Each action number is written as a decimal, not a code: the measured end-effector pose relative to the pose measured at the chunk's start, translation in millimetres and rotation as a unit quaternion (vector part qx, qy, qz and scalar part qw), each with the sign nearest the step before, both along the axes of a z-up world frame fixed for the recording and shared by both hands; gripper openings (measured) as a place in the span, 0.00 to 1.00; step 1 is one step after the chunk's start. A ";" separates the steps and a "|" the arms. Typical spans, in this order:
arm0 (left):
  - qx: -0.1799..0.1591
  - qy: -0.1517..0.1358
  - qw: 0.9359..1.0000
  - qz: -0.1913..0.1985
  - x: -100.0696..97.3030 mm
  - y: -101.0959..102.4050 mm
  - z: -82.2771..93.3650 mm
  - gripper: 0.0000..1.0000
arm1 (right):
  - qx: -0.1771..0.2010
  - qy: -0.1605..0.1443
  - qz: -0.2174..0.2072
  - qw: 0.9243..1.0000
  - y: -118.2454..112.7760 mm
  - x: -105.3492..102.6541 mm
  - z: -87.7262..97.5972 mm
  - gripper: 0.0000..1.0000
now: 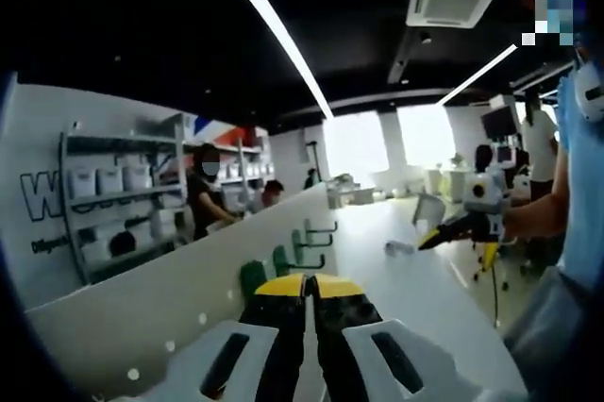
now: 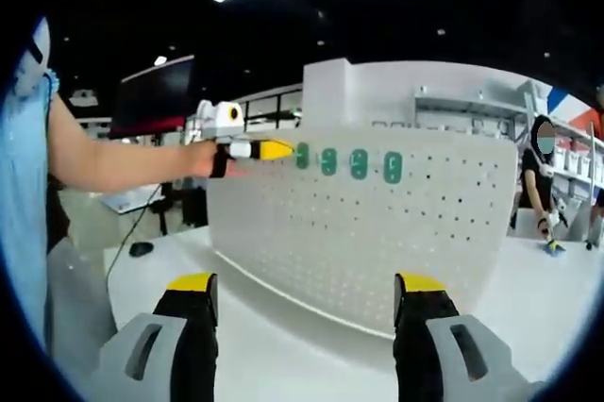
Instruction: Insert the hook assembly into the mounting plate slot until the hook locks in place.
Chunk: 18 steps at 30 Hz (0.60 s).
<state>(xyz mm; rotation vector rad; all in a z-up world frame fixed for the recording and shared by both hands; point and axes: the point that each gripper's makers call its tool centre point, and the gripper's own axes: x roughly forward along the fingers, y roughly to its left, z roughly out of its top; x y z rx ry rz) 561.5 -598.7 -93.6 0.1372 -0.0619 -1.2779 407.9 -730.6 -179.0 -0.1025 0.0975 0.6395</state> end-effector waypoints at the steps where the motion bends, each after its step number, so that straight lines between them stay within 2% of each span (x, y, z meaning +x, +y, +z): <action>1: 0.001 -0.001 1.000 0.001 -0.8 -0.9 -0.3 0.02 | -0.001 0.000 0.000 1.000 -0.1 -0.2 -0.3 0.77; 18: 0.002 -0.003 1.000 0.009 -0.1 0.6 0.4 0.02 | -0.001 0.000 0.003 1.000 0.8 -1.3 -0.1 0.76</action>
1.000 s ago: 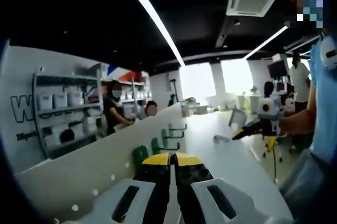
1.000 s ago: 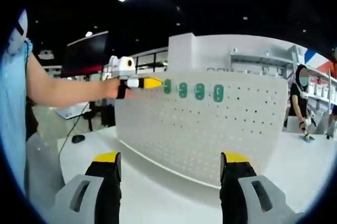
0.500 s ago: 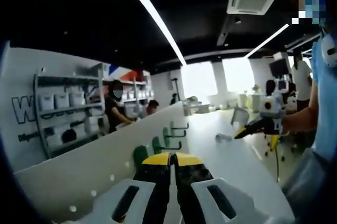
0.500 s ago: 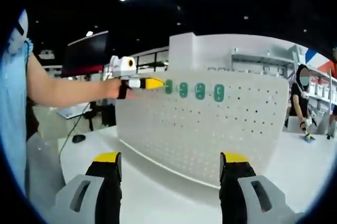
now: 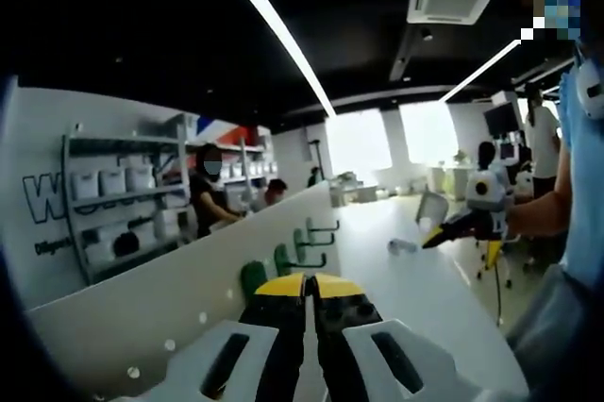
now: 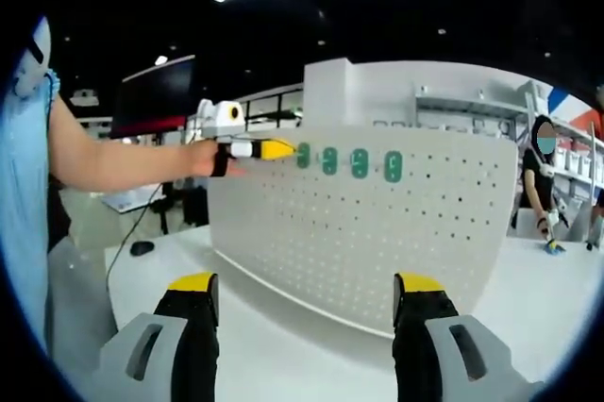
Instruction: Insert the hook assembly into the mounting plate slot until the hook locks in place.
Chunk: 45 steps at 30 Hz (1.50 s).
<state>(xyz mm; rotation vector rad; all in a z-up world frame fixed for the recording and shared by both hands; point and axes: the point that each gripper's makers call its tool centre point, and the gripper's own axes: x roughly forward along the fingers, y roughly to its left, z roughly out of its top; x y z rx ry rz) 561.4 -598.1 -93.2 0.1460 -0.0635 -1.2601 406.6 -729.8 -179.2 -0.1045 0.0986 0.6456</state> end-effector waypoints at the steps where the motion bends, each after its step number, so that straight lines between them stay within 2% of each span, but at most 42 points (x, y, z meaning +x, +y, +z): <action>1: -0.001 0.001 1.000 0.001 0.5 -0.1 0.0 0.02 | 0.000 0.000 0.000 1.000 0.3 0.2 0.3 0.76; 12: -0.011 0.005 1.000 0.013 0.6 1.0 -1.3 0.02 | 0.002 0.001 0.001 1.000 -1.0 -0.1 0.2 0.76; 28: 0.001 0.004 1.000 0.019 4.4 -0.9 -9.0 0.02 | 0.004 -0.001 0.001 1.000 -4.2 1.2 -1.0 0.75; 30: -0.006 0.003 1.000 0.019 4.8 -0.7 -7.7 0.02 | 0.004 -0.002 0.001 1.000 -3.8 1.5 -0.2 0.75; 34: 0.007 -0.015 1.000 0.020 2.9 -3.7 -7.9 0.03 | 0.003 -0.004 0.004 1.000 -1.9 1.4 0.6 0.75; 36: 0.014 -0.028 0.999 0.024 2.7 -3.7 -7.6 0.04 | 0.003 -0.004 0.005 1.000 -1.2 1.2 1.2 0.75; 43: 0.019 -0.037 0.998 0.036 6.6 -0.7 -6.0 0.11 | 0.001 -0.007 0.004 1.000 -1.6 0.9 3.4 0.75; 45: 0.015 -0.037 0.998 0.040 6.4 0.0 -3.5 0.16 | -0.001 -0.007 0.004 1.000 -2.2 0.5 3.6 0.75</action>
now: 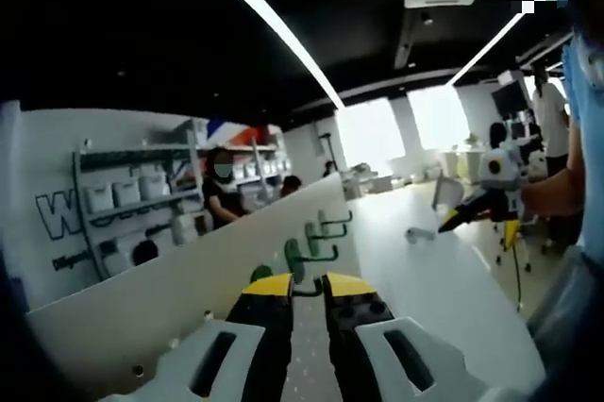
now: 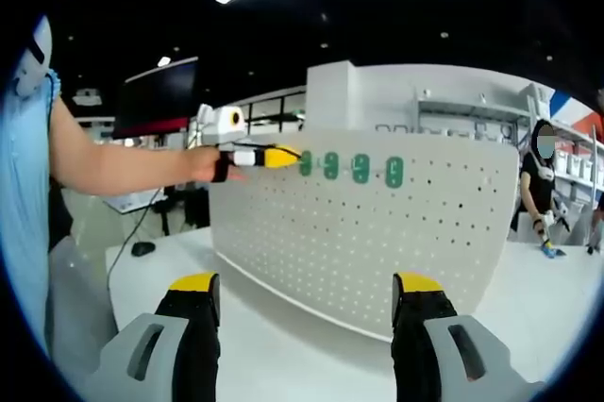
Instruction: Insert the hook assembly into the mounting plate slot until the hook locks in place.
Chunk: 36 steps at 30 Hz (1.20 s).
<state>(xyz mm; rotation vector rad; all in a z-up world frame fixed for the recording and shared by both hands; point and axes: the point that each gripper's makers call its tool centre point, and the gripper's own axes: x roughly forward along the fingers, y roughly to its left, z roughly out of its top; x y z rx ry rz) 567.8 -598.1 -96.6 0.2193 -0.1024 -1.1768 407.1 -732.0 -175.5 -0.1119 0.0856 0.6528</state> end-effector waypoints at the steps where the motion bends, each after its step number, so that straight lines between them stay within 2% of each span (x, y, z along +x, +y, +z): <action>1: -0.001 -0.001 1.000 0.001 -0.1 0.4 1.0 0.19 | 0.000 0.000 0.000 1.000 -0.3 -0.2 0.4 0.75; 15: -0.015 -0.003 1.000 0.022 -13.8 9.6 10.8 0.54 | -0.003 -0.007 0.013 1.000 4.1 2.2 6.0 0.75; 21: -0.019 -0.001 0.999 0.037 -22.4 15.5 13.6 0.62 | -0.004 -0.011 0.021 1.000 9.4 1.3 10.2 0.75; 29: -0.021 0.028 0.998 0.057 -34.7 26.7 6.8 0.74 | -0.007 -0.016 0.027 0.999 15.0 -0.6 14.7 0.75; 36: -0.034 0.037 0.996 0.075 -46.7 43.8 6.3 0.78 | -0.007 -0.020 0.031 0.999 18.5 -1.1 18.5 0.75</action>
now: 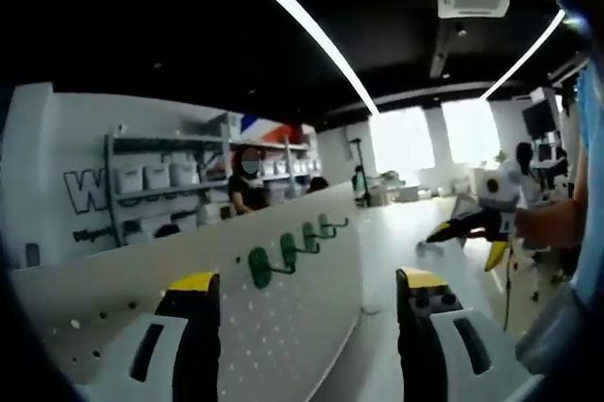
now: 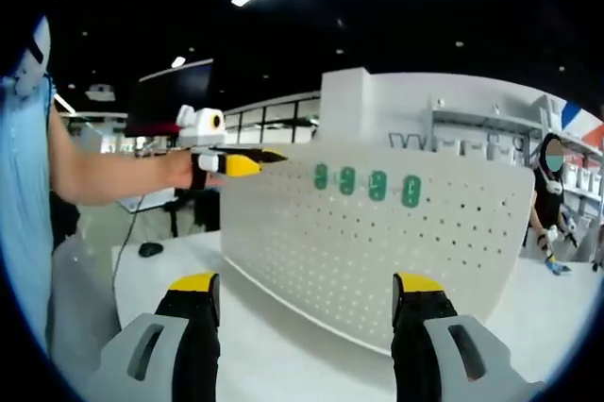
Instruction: Insert the hook assembly into the mounting plate slot until the hook locks in place.
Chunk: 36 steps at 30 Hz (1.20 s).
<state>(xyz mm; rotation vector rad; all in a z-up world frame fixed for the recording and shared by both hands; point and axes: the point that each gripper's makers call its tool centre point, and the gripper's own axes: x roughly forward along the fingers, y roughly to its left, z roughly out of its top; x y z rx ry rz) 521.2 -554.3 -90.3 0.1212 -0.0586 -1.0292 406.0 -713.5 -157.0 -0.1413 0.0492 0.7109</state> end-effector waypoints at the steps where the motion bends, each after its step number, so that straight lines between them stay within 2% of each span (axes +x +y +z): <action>1: -0.001 0.001 1.000 0.003 -2.3 2.9 0.1 0.79 | 0.000 -0.001 0.001 1.000 1.0 -0.1 0.7 0.75; 8: -0.005 0.002 1.000 0.017 -18.1 17.0 1.3 0.84 | 0.001 -0.007 0.002 1.000 3.3 -1.6 5.1 0.75; 16: -0.005 0.003 1.000 0.024 -50.8 30.2 -6.4 0.87 | 0.003 -0.011 0.005 1.000 6.9 -5.7 8.3 0.75; 21: -0.011 0.018 0.999 0.039 -70.5 41.4 -17.1 0.89 | 0.004 -0.011 0.006 1.000 9.1 -8.7 8.3 0.75; 28: -0.012 0.041 0.997 0.063 -95.0 56.0 -43.0 0.88 | 0.006 -0.011 0.006 1.000 10.2 -12.7 8.0 0.76; 36: -0.018 0.054 0.995 0.081 -118.3 67.2 -56.0 0.88 | 0.008 -0.009 0.005 1.000 9.5 -15.3 7.7 0.76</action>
